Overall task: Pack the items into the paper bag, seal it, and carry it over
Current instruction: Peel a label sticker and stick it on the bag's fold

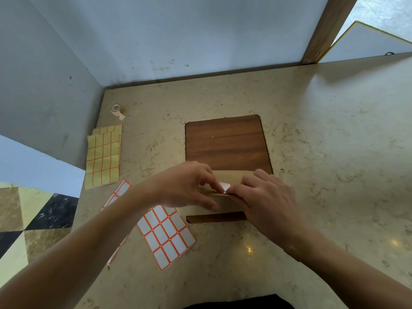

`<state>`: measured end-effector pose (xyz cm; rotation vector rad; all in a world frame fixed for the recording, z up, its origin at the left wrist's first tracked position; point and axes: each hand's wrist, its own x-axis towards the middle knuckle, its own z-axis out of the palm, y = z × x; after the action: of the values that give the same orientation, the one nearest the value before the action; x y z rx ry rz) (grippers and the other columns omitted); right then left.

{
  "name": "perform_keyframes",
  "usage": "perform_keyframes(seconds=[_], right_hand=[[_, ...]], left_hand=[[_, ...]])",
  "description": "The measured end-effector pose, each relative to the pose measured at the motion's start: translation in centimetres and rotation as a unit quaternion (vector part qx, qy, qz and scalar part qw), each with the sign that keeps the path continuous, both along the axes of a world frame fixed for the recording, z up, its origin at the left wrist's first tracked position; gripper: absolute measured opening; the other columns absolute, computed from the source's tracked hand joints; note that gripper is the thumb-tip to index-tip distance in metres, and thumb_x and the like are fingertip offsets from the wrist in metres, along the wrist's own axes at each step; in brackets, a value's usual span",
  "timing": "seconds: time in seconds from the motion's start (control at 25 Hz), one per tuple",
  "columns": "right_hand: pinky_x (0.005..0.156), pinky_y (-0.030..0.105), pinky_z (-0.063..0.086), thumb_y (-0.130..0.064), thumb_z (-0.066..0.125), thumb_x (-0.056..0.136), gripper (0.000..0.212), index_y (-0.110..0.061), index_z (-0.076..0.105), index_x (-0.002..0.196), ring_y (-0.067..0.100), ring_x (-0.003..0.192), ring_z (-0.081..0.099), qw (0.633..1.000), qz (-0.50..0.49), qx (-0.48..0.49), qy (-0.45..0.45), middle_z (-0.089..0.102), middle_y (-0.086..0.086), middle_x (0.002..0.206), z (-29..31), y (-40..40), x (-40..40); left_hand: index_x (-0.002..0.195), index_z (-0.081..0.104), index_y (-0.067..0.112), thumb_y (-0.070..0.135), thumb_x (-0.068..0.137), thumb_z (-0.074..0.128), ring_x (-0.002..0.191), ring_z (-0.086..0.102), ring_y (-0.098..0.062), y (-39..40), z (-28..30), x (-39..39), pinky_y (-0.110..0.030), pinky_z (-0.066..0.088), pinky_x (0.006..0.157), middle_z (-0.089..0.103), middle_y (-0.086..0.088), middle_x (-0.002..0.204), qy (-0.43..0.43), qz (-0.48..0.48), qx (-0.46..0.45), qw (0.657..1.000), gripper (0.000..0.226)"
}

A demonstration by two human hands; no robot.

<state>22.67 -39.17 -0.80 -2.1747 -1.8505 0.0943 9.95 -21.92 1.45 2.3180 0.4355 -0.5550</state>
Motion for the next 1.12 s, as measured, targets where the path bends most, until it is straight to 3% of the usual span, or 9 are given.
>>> perform_keyframes(seconds=[0.12,0.28,0.6,0.8,0.96,1.12], right_hand=[[0.053,0.028,0.039,-0.022,0.074,0.079,0.016,-0.022,0.074,0.095,0.018,0.067,0.053,1.0,0.012,0.007,-0.002,0.065,-0.002,0.075,-0.1,-0.3,-0.1],[0.052,0.031,0.043,-0.02,0.074,0.08,0.017,-0.02,0.074,0.097,0.019,0.067,0.054,1.0,0.015,0.018,-0.005,0.064,-0.001,0.075,-0.3,-0.7,-0.2],[0.055,0.026,0.032,-0.02,0.074,0.077,0.021,-0.023,0.073,0.098,0.019,0.064,0.051,0.998,0.028,0.054,-0.009,0.062,-0.001,0.072,-0.8,-1.2,-0.3],[0.052,0.029,0.038,-0.017,0.075,0.078,0.021,-0.023,0.073,0.098,0.019,0.065,0.052,0.998,0.028,0.05,-0.009,0.063,-0.002,0.073,-0.9,-1.3,-0.3],[0.053,0.028,0.034,-0.018,0.076,0.077,0.02,-0.023,0.073,0.097,0.018,0.064,0.051,0.998,0.026,0.05,-0.009,0.063,-0.002,0.073,-0.9,-1.2,-0.3],[0.051,0.029,0.037,-0.017,0.075,0.079,0.019,-0.023,0.074,0.097,0.019,0.063,0.05,0.998,0.017,0.053,-0.009,0.062,-0.002,0.072,-0.9,-1.0,-0.3]], left_hand=[[0.117,0.065,0.037,0.04,0.084,0.069,0.097,0.041,-0.005,-0.9,-1.0,-0.9,-0.026,0.042,0.077,0.056,0.014,0.108,-0.055,-0.029,0.131,0.989,0.034],[0.113,0.068,0.035,0.038,0.083,0.07,0.099,0.04,-0.006,-1.5,-1.4,-1.7,-0.026,0.037,0.075,0.059,0.01,0.111,-0.153,-0.063,0.212,0.963,0.03],[0.091,0.07,0.028,0.041,0.076,0.076,0.095,0.046,-0.005,-1.1,-1.2,-2.5,-0.021,0.039,0.074,0.062,0.01,0.103,-0.173,0.002,0.157,0.972,0.021],[0.087,0.072,0.025,0.037,0.078,0.076,0.084,0.047,-0.004,-1.1,-1.4,-2.4,-0.016,0.034,0.067,0.065,0.008,0.091,-0.175,-0.012,0.176,0.969,0.015],[0.09,0.073,0.024,0.036,0.08,0.075,0.082,0.051,-0.007,-1.1,-1.4,-2.3,-0.019,0.037,0.062,0.065,0.007,0.089,-0.173,-0.023,0.173,0.969,0.015],[0.109,0.07,0.028,0.035,0.082,0.072,0.094,0.052,-0.012,-1.4,-1.5,-2.2,-0.027,0.047,0.066,0.062,0.006,0.107,-0.189,-0.04,0.18,0.964,0.028]])
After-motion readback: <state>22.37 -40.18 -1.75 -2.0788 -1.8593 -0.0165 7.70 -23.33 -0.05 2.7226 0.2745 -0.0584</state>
